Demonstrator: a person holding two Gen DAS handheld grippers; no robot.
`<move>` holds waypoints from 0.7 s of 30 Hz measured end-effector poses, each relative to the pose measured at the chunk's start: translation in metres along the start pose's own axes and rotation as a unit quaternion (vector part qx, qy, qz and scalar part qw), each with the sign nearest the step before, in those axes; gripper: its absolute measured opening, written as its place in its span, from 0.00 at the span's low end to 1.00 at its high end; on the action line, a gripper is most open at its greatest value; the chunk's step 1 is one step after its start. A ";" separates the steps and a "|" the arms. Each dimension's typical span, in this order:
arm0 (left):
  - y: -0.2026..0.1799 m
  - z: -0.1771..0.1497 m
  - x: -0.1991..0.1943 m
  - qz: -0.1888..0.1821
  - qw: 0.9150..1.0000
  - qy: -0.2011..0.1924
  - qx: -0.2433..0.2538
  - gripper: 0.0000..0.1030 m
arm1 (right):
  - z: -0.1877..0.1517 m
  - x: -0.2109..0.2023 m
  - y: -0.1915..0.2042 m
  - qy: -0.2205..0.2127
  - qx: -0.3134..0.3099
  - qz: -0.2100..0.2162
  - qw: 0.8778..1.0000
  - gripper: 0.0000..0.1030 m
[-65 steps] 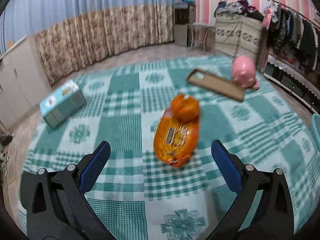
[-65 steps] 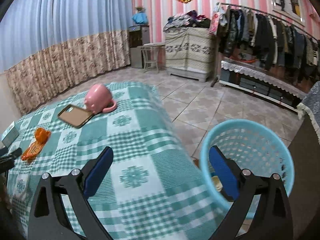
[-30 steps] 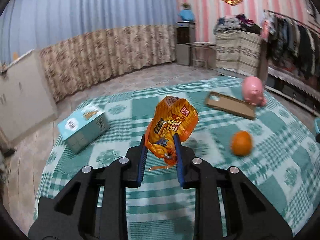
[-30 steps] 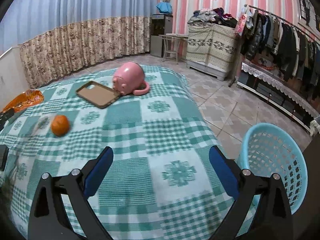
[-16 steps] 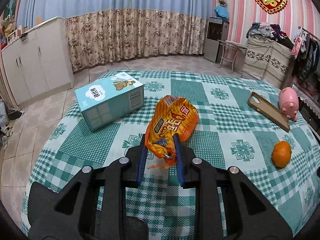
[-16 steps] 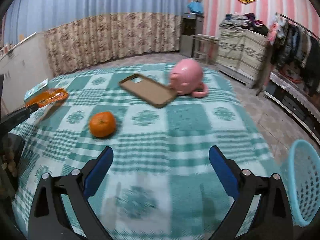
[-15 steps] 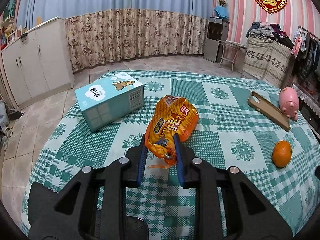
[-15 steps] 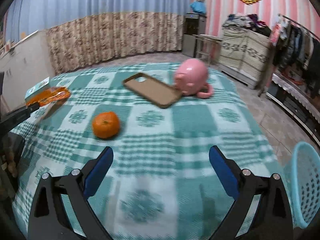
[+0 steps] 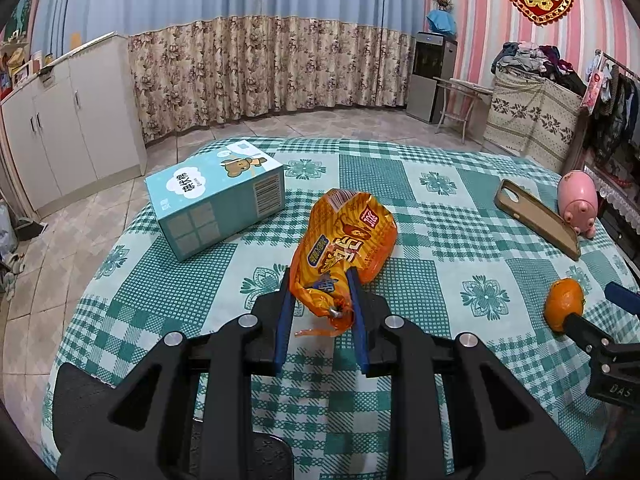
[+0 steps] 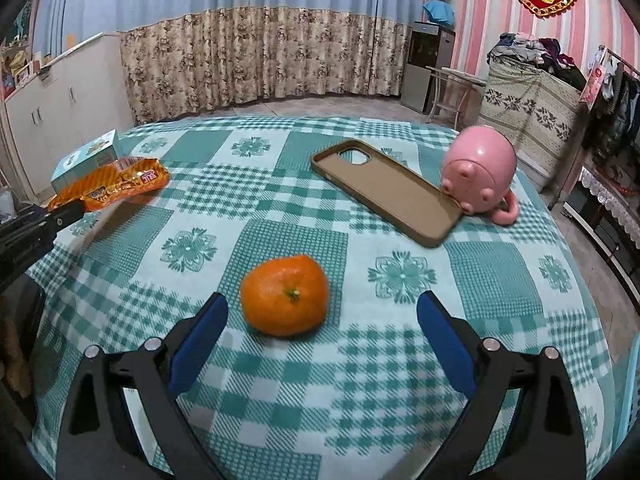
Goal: Collect trash
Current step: 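Grasp and lift the whole orange with the right tool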
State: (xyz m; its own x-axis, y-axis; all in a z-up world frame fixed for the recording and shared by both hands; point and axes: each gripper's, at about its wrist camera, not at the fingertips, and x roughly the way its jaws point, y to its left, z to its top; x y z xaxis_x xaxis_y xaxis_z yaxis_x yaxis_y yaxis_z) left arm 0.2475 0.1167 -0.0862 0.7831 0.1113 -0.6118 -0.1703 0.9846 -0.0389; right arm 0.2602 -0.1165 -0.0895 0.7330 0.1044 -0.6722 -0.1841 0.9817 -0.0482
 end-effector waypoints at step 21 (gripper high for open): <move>-0.008 0.001 0.005 0.013 1.000 0.008 0.013 0.24 | -0.016 -0.091 -0.053 -0.038 0.028 0.001 0.999 0.38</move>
State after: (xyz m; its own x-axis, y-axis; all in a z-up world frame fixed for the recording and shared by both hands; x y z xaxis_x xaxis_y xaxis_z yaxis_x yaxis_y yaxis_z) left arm 0.2528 0.1092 -0.0882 0.7688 0.1342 -0.6253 -0.1744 0.9847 -0.0031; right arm 0.1932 -0.1806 -0.0374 0.7809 0.1161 -0.6138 -0.1501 0.9887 -0.0040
